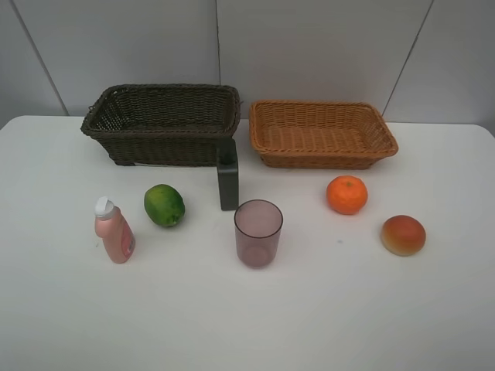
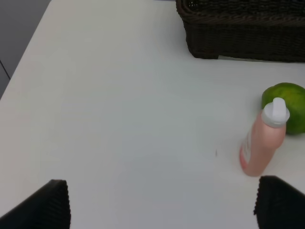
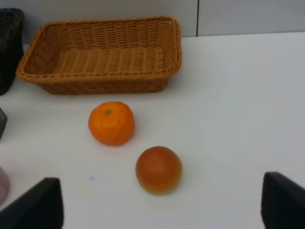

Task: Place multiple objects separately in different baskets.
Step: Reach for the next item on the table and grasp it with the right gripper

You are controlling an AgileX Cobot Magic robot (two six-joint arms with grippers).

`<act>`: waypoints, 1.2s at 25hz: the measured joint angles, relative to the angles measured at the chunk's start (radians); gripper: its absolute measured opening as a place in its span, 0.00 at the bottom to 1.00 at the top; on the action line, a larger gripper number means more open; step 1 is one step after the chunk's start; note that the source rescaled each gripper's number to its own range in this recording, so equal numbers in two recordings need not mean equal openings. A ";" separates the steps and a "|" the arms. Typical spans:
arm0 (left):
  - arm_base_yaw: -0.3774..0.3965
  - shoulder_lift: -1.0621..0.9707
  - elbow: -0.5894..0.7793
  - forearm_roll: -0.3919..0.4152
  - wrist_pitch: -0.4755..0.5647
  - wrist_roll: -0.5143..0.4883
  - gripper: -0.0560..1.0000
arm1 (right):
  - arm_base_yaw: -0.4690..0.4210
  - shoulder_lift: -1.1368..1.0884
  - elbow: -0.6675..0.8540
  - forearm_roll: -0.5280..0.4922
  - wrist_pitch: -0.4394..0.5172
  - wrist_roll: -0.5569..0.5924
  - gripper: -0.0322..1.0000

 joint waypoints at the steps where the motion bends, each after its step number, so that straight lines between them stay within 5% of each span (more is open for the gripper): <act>1: 0.000 0.000 0.000 0.000 0.000 0.000 1.00 | 0.000 0.000 0.000 0.000 0.000 0.000 0.86; 30: 0.000 0.000 0.000 0.000 0.000 0.000 1.00 | 0.000 0.000 0.000 0.000 0.000 0.000 0.86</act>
